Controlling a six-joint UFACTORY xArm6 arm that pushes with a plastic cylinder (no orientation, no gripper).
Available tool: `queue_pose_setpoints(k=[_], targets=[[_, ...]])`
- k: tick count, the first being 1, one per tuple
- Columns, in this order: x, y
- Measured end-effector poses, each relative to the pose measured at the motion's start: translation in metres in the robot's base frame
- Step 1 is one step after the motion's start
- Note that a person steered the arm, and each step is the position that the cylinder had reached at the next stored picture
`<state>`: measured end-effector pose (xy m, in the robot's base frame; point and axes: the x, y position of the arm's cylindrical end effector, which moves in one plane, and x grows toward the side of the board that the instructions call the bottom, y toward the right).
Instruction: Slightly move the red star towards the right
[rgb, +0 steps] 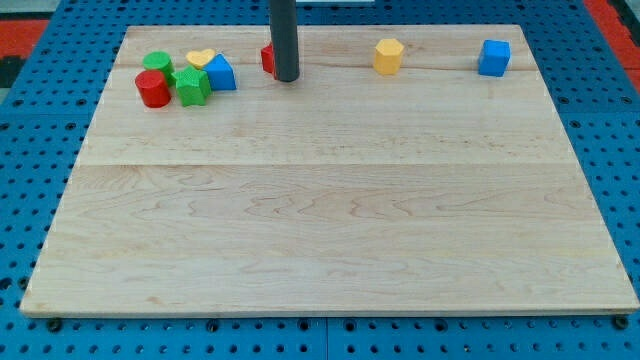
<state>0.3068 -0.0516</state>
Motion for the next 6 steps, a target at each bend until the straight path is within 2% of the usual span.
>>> queue_pose_setpoints(k=[1,2,3,4,5,6], targets=[[-0.001,-0.057],[-0.038,-0.063],[-0.055,-0.061],[-0.051,-0.019],[-0.037,-0.025],[-0.001,-0.038]])
